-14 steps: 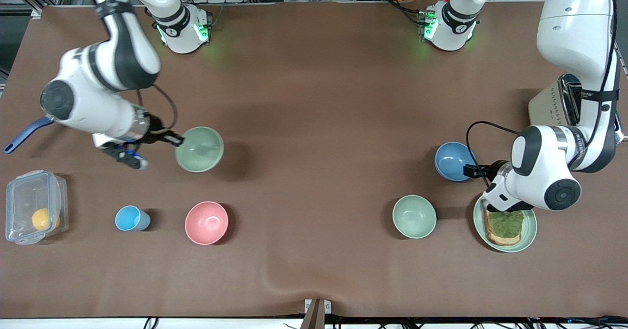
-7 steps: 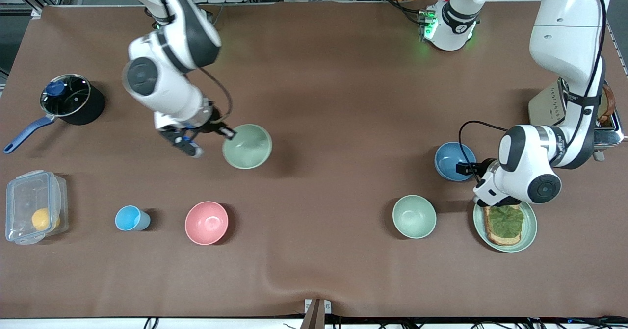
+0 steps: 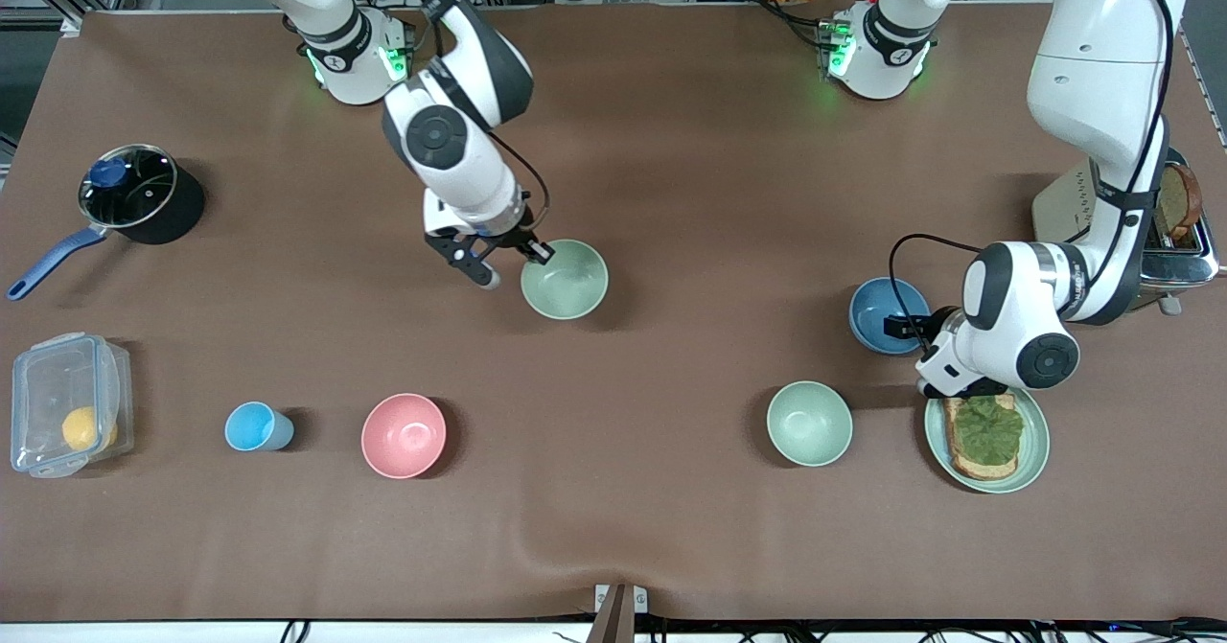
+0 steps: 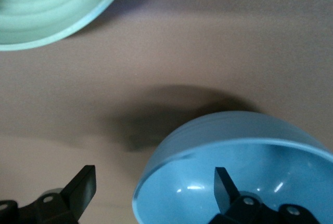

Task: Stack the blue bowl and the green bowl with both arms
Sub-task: 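Carry the green bowl to the table center with the right gripper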

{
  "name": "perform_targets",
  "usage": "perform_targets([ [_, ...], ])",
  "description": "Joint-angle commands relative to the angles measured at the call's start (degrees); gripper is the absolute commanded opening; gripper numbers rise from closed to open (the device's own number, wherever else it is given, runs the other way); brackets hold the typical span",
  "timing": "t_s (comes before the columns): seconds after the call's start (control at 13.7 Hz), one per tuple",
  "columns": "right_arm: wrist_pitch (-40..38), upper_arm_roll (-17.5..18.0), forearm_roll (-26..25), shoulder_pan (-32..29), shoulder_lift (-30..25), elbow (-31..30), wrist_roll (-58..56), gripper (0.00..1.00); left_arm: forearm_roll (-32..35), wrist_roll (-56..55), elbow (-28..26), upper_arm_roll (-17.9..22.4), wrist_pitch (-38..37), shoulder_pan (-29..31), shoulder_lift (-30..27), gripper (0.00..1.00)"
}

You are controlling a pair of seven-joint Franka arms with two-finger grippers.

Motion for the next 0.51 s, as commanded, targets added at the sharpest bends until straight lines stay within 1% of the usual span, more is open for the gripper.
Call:
perform_targets([
  [0.0,2.7,-0.7,-2.5,2.9,2.7,1.0,5.8,0.00,1.8,0.3,-2.0,-0.2,2.0,0.2,-1.0,1.00],
  [0.15,5.5,-0.7,-4.5,4.6,5.3,1.5,10.0,0.00,3.9,0.4,-2.1,-0.4,2.0,0.2,-1.0,1.00],
  [0.22,5.5,-0.9,-5.7,5.5,6.4,1.9,11.7,0.00,4.1,0.4,-2.1,-0.3,2.1,0.2,-1.0,1.00],
  [0.29,5.5,-1.0,-7.1,5.9,6.6,1.9,12.5,0.00,4.1,0.4,-2.1,-0.4,2.0,0.2,-1.0,0.98],
  [0.36,5.5,-1.0,-7.5,5.9,6.6,1.8,12.8,0.00,4.1,0.4,-2.1,-0.4,2.1,0.1,-1.0,0.96],
  [0.44,5.5,-1.0,-7.5,6.0,6.8,1.8,12.9,0.00,4.1,0.4,-2.2,-0.4,2.0,0.1,-1.0,0.92],
])
